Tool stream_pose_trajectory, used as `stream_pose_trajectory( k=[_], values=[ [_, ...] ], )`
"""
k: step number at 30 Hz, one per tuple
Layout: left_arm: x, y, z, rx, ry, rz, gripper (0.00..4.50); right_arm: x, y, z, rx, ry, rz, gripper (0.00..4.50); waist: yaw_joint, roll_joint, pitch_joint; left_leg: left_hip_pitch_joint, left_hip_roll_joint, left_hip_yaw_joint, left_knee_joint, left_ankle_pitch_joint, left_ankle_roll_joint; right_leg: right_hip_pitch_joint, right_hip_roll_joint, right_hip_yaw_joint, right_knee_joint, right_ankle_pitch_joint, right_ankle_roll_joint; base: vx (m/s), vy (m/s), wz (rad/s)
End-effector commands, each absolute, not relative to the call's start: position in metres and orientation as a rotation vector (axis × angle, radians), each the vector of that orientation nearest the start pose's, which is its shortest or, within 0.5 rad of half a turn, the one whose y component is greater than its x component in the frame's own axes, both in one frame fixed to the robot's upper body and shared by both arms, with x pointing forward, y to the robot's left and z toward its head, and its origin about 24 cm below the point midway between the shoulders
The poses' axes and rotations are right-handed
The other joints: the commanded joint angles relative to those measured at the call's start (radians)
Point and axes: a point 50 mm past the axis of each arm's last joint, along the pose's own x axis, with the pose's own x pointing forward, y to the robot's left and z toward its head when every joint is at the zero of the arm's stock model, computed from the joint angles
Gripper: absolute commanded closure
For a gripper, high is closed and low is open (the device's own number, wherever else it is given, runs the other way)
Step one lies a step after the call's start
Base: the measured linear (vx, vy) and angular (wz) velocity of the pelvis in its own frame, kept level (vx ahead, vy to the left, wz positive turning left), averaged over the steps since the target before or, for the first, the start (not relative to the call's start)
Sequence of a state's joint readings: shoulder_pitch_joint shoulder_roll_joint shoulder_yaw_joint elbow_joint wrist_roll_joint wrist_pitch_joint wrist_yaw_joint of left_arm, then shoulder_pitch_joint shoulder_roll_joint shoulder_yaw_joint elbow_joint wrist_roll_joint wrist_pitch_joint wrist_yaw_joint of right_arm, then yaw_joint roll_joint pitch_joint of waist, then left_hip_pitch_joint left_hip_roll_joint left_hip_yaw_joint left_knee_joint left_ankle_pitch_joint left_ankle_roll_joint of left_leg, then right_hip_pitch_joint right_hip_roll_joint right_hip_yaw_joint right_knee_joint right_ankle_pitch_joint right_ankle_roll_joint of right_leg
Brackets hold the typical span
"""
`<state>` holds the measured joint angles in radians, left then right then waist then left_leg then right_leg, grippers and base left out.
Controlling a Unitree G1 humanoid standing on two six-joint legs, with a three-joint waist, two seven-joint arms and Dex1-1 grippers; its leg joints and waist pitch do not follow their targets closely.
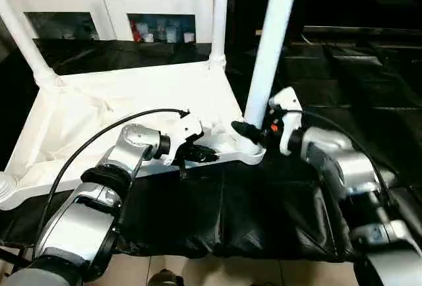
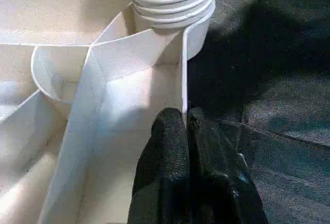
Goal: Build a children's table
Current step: Insert table leg to table base
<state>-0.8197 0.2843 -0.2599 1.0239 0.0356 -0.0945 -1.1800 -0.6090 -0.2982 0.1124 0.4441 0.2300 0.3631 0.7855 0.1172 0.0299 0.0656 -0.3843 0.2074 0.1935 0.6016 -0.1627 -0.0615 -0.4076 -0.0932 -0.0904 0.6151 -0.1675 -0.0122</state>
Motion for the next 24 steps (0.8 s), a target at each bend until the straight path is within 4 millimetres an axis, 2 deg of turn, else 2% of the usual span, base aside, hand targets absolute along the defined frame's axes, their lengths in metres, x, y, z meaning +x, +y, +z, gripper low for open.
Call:
stream_pose_trajectory(
  k=[1, 4, 5, 6, 9, 15, 24],
  values=[
    [0.345, 0.124, 0.057, 0.405, 0.431, -1.320, 4.50, 0.340, -0.136, 0.078, -0.072, 0.364, 0.883, 2.61, 0.005, -0.013, -0.087, 0.017, 0.022, -0.014, -0.064, -0.188, 0.027, 0.058, -0.060, 0.046, -0.067, -0.200, -0.217, 0.000, 0.000, 0.00],
    [0.346, 0.126, 0.058, 0.409, 0.438, -1.316, 4.50, 0.338, -0.141, 0.075, -0.065, 0.390, 0.893, 2.61, 0.006, -0.009, -0.087, 0.019, 0.023, -0.013, -0.064, -0.196, 0.027, 0.057, -0.061, 0.047, -0.068, -0.206, -0.217, 0.000, 0.000, 0.00],
    [0.346, 0.126, 0.058, 0.410, 0.439, -1.312, 4.50, 0.337, -0.142, 0.075, -0.060, 0.396, 0.896, 2.61, 0.006, -0.012, -0.088, 0.019, 0.023, -0.013, -0.064, -0.197, 0.026, 0.058, -0.061, 0.046, -0.069, -0.202, -0.216, 0.000, 0.000, 0.00],
    [0.347, 0.126, 0.058, 0.411, 0.440, -1.309, 4.50, 0.336, -0.142, 0.074, -0.061, 0.402, 0.900, 2.61, 0.006, -0.009, -0.088, 0.019, 0.023, -0.013, -0.064, -0.197, 0.024, 0.057, -0.061, 0.047, -0.068, -0.199, -0.219, 0.000, 0.000, 0.00],
    [0.348, 0.127, 0.058, 0.411, 0.443, -1.300, 4.50, 0.335, -0.144, 0.073, -0.067, 0.410, 0.904, 2.62, 0.006, -0.011, -0.088, 0.020, 0.022, -0.013, -0.064, -0.206, 0.024, 0.058, -0.061, 0.046, -0.069, -0.204, -0.219, 0.000, 0.000, 0.00],
    [0.348, 0.126, 0.060, 0.403, 0.439, -1.309, 4.50, 0.336, -0.144, 0.073, -0.041, 0.386, 0.890, 2.62, 0.005, -0.009, -0.087, 0.020, 0.023, -0.014, -0.065, -0.219, 0.017, 0.056, -0.061, 0.045, -0.072, -0.222, -0.217, 0.000, 0.000, 0.00],
    [0.347, 0.124, 0.060, 0.399, 0.435, -1.315, 4.50, 0.337, -0.143, 0.066, 0.219, 0.310, 0.830, 2.62, 0.005, -0.009, -0.088, 0.021, 0.025, -0.014, -0.066, -0.224, 0.025, 0.056, -0.062, 0.044, -0.071, -0.207, -0.234, 0.000, 0.000, 0.00]
  ],
)
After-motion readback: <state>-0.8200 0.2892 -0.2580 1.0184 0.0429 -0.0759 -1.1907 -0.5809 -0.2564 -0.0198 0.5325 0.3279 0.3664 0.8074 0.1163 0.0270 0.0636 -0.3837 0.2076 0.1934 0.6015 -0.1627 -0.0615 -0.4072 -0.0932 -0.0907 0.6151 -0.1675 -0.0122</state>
